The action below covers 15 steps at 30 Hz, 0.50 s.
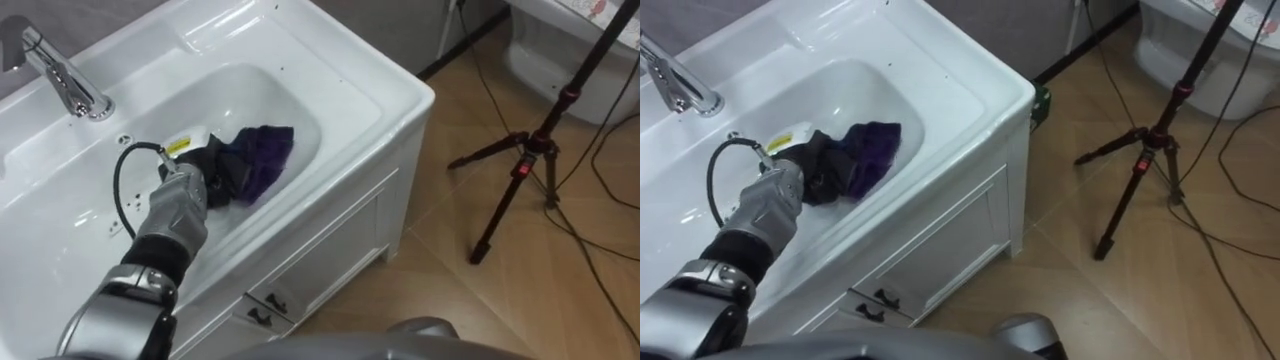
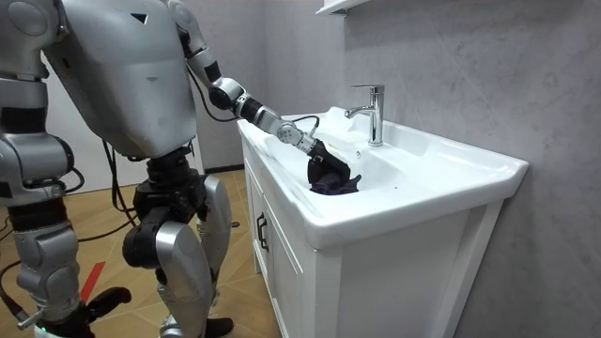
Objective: Wipe basin
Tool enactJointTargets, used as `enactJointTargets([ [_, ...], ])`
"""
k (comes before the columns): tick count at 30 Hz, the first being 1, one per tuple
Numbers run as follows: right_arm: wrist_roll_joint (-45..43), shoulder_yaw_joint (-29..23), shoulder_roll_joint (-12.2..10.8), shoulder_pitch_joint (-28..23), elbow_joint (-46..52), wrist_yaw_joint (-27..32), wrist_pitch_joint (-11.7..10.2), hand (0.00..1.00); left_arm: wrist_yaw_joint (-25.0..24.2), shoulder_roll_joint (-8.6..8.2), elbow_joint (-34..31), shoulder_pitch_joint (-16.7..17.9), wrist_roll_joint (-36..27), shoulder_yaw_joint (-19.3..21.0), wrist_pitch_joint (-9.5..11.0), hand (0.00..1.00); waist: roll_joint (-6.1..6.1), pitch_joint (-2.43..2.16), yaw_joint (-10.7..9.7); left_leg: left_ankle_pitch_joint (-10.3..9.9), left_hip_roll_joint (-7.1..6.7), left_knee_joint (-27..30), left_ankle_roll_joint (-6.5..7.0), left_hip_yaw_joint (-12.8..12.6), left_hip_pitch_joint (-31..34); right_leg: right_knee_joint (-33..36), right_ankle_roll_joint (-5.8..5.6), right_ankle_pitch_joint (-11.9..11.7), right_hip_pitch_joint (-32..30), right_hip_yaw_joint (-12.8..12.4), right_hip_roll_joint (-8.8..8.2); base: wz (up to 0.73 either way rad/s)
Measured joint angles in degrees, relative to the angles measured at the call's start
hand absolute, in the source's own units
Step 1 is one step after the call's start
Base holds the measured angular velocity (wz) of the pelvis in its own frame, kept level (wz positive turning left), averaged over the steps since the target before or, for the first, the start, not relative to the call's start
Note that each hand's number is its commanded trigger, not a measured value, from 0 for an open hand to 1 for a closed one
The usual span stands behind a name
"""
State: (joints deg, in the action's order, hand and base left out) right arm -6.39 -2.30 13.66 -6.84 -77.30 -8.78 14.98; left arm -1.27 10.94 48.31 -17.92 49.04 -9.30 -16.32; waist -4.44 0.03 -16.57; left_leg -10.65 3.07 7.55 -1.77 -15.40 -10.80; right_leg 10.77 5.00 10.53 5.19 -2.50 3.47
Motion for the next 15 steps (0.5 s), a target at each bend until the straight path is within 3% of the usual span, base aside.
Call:
enactJointTargets([
  [5, -2.88, -4.26, 0.02, 0.08, 0.26, 0.18, -0.02, 0.0, 0.35, 1.1, 3.32, 0.43, 0.66, 3.09, 0.39, 1.0, -0.16, -0.11, 1.81, 0.0, 0.42, 0.0, -0.02, -0.11, -0.56, -0.18, 0.29, -0.3, 0.76, -0.27, 0.5, -0.03],
  [9, -2.86, -4.67, 0.34, 0.2, 1.17, 0.93, 0.08, 0.0, 0.31, 5.26, 4.74, 2.34, 0.69, 3.8, -0.61, 1.0, -0.42, -0.19, 3.31, 0.01, 0.61, 0.17, -0.03, 0.28, -0.47, -0.38, 0.51, -0.37, 0.6, -0.32, 0.71, -0.02],
  [12, -2.34, -4.72, 0.92, 0.1, 1.02, 1.08, 0.26, 0.0, -0.24, 6.79, 4.74, 2.95, 1.56, 4.81, -2.3, 1.0, -0.79, -0.28, 4.82, 0.01, 0.49, 0.21, -0.03, 1.26, 0.33, -0.28, 0.5, -0.37, 0.26, 0.8, 0.44, 0.16],
  [13, -2.37, -4.79, 0.99, 0.11, 1.04, 1.08, 0.35, 0.0, -0.47, 7.23, 4.68, 3.12, 2.31, 4.99, -2.22, 1.0, -1.01, -0.39, 5.33, 0.0, 0.48, 0.17, -0.03, 1.32, 0.4, -0.25, 0.49, -0.37, 0.16, 0.92, 0.43, 0.12],
  [15, -3.21, -5.23, 1.12, 0.62, 1.06, 1.1, 0.6, 0.0, -0.59, 9.71, 4.67, 4.67, 4.25, 5.75, -2.1, 1.0, -1.21, -0.55, 6.04, 0.01, 0.49, 0.2, -0.04, 1.64, 0.66, -0.25, 0.51, -0.38, 0.02, 1.35, 0.4, 0.05],
])
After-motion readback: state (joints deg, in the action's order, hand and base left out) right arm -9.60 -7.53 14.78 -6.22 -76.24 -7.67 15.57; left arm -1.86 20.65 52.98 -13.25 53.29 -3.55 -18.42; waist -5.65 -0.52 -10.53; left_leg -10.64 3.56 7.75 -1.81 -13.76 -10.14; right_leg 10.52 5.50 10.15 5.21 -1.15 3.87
